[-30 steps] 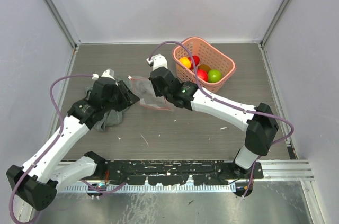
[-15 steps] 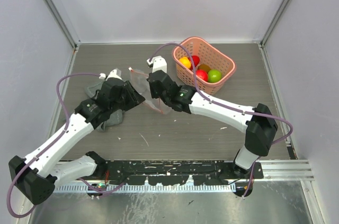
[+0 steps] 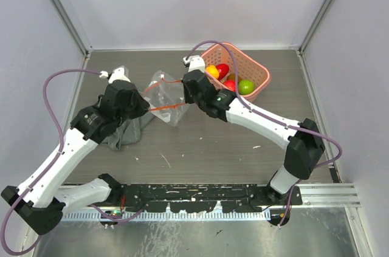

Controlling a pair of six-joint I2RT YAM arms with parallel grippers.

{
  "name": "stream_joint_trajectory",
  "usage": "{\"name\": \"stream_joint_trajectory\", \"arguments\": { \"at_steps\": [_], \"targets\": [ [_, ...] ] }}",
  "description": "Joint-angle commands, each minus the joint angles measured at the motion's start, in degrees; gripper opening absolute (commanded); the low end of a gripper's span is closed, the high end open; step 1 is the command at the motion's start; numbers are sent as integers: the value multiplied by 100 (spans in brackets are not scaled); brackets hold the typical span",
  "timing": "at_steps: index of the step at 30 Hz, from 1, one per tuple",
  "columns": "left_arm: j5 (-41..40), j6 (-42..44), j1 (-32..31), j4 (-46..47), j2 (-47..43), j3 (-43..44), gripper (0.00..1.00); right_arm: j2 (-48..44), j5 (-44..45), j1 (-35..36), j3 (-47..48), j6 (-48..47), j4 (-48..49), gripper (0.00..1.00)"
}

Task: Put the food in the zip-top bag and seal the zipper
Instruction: Open the zipper of the food storage bag at the center of the board.

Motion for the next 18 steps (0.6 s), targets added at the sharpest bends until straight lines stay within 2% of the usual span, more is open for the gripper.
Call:
{"name": "stream_joint_trajectory", "arguments": {
  "at_steps": [1, 8, 13, 18],
  "targets": [
    [-402, 619, -4, -608, 144, 431, 0, -258, -239, -261, -80, -75, -74, 0],
    [296, 804, -4, -285, 676, 495, 0, -5, -825, -370, -234, 5, -43, 3],
    [596, 906, -2, -285, 1129, 863, 0, -146, -1528, -393, -346, -166, 341, 12],
    [642, 934, -4, -440, 1437, 1222, 0, -390, -1980, -465, -355, -282, 637, 27]
  ]
}}
